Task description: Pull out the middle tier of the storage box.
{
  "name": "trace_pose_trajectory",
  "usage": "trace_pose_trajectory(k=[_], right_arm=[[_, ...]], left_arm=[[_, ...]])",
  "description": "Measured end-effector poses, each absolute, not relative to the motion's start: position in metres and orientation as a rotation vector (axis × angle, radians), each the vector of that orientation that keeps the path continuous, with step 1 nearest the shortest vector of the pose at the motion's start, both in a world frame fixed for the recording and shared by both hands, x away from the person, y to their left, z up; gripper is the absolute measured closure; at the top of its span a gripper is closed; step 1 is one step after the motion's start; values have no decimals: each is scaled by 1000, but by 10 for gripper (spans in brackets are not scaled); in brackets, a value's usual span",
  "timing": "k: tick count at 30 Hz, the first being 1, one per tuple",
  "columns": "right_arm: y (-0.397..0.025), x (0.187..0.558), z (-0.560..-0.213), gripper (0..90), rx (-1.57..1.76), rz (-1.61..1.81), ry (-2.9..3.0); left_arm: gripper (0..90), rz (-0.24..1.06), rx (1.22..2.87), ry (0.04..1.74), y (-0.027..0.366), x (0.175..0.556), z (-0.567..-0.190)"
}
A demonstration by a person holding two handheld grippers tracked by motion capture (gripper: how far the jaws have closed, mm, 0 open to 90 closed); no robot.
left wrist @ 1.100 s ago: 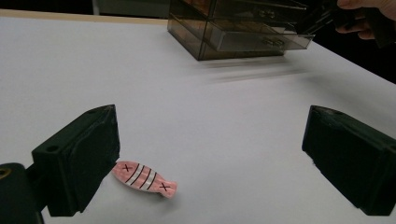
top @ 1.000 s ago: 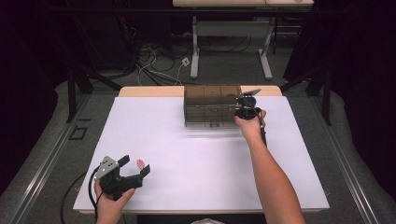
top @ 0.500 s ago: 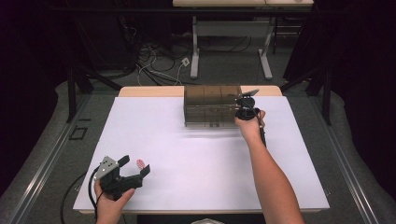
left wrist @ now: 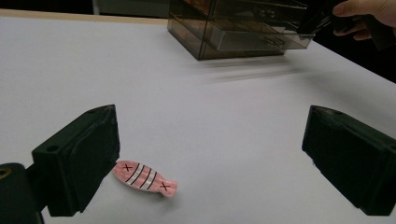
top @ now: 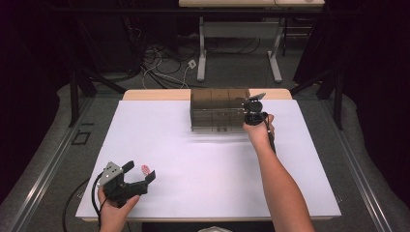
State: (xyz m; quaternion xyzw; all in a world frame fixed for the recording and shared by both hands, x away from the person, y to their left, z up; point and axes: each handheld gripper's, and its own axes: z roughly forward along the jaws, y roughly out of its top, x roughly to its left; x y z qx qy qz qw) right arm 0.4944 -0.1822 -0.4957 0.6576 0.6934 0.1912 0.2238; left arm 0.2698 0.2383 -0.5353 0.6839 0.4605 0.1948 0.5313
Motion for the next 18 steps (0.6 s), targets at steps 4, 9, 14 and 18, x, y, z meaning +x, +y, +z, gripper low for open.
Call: trace_pose_trajectory(k=[4,9,14,18], right_arm=[[-184,495,-496,889,1838,548,1904],[-184,495,-496,890,1847,550,1897],[-184,494,-496,891,1850,551,1891],[-183,494,-496,891,1854,555,1887]], left_arm=[[45,466,1633,1097,239,270,-535],[45,466,1635,1096,239,270,-535],[45,467,1636,1096,239,270,-535],[45,467,1636,1095,239,270,-535]])
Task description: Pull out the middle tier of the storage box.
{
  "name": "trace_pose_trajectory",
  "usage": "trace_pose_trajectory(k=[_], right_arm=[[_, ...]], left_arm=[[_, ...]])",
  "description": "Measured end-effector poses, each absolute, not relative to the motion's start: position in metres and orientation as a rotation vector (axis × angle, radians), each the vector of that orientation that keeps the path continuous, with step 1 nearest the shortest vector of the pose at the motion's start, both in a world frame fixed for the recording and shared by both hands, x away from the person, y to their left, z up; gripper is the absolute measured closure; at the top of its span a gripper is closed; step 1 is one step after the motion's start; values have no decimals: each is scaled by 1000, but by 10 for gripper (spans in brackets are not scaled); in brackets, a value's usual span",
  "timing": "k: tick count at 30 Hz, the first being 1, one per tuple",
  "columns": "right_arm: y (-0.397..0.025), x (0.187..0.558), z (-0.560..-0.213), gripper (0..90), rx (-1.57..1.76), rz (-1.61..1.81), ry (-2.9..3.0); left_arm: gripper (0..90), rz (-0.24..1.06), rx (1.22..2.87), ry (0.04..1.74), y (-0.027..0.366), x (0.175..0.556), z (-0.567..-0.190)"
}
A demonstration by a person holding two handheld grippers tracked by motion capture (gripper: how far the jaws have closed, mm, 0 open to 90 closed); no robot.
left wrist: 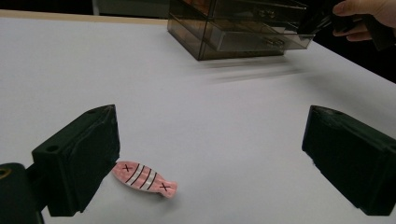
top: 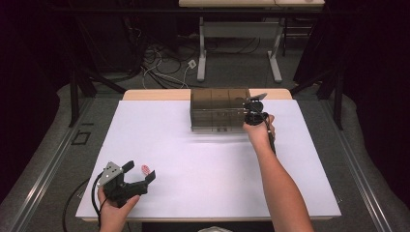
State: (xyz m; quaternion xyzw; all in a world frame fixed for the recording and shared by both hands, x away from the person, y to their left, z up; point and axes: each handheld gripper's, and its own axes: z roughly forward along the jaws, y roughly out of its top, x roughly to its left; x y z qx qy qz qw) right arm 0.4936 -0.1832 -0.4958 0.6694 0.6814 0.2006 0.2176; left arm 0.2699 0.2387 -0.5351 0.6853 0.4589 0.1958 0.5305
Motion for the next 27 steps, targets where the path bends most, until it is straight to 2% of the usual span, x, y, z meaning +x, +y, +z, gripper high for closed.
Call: trace_pose_trajectory(k=[27], right_arm=[[-187,485,-496,890,1860,581,1902]], left_arm=[[46,467,1639,1095,237,270,-535]])
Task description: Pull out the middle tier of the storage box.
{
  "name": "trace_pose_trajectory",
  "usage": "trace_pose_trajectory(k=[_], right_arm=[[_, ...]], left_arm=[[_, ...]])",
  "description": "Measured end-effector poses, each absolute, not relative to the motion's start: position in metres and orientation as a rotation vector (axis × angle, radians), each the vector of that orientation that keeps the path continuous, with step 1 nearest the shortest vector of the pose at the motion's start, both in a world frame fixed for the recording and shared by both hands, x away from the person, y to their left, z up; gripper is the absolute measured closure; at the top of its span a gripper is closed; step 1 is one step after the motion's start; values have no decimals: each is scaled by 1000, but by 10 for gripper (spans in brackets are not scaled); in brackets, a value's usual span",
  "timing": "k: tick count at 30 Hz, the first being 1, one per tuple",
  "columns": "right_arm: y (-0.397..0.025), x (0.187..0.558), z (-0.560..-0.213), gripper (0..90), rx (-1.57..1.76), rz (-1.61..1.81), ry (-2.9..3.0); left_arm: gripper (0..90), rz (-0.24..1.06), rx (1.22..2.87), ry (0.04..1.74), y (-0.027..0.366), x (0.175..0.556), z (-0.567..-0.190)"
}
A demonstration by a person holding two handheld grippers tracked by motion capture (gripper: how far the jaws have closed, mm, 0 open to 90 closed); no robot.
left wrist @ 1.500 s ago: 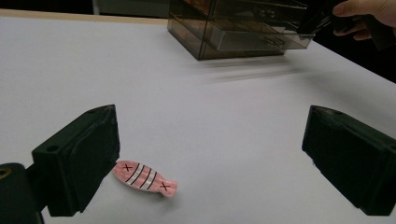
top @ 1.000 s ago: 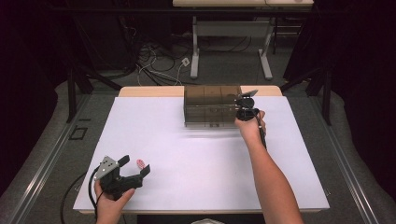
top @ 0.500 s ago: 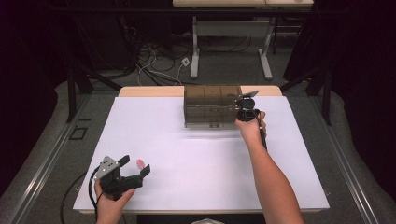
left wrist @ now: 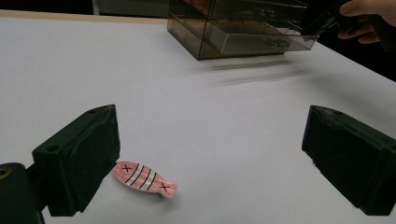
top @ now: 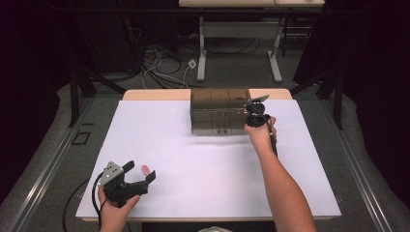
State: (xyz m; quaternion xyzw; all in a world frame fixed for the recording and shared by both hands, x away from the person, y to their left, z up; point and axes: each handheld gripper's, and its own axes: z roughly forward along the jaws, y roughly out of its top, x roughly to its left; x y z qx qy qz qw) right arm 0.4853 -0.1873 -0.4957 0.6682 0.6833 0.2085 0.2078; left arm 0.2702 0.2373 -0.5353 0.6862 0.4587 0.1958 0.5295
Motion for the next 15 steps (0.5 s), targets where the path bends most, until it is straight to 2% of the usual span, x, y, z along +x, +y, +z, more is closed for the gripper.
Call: trace_pose_trajectory(k=[15], right_arm=[[-189,479,-496,887,1859,591,1921]], left_arm=[[46,468,1644,1093,236,271,-536]])
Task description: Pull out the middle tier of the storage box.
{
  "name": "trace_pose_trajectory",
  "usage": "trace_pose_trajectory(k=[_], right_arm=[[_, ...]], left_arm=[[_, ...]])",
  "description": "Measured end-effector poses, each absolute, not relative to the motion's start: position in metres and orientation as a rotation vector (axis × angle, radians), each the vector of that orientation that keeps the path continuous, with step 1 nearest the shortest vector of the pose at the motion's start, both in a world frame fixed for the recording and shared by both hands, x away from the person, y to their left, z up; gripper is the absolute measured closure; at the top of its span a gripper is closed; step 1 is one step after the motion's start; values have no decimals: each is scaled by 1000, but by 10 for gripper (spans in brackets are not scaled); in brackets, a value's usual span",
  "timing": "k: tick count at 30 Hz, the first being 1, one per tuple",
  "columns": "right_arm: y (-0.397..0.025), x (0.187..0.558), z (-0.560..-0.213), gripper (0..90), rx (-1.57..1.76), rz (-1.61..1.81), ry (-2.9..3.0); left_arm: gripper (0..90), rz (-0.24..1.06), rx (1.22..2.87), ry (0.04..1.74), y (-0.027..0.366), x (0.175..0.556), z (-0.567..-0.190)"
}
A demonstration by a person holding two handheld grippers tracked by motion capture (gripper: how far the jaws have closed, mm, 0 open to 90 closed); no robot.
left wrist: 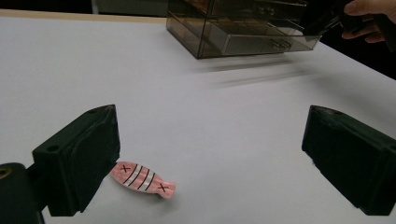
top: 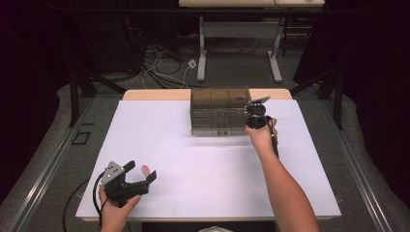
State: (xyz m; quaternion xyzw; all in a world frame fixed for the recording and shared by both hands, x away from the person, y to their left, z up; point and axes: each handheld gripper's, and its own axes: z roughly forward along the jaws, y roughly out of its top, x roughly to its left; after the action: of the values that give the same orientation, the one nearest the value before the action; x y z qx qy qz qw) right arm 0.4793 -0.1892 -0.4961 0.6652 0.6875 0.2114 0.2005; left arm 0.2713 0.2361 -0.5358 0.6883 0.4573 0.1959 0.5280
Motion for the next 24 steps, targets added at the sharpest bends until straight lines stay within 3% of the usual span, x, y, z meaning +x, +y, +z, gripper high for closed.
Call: trace_pose_trajectory(k=[24], right_arm=[[-192,472,-498,885,1844,613,1948]], left_arm=[[48,474,1643,1094,235,272,-536]])
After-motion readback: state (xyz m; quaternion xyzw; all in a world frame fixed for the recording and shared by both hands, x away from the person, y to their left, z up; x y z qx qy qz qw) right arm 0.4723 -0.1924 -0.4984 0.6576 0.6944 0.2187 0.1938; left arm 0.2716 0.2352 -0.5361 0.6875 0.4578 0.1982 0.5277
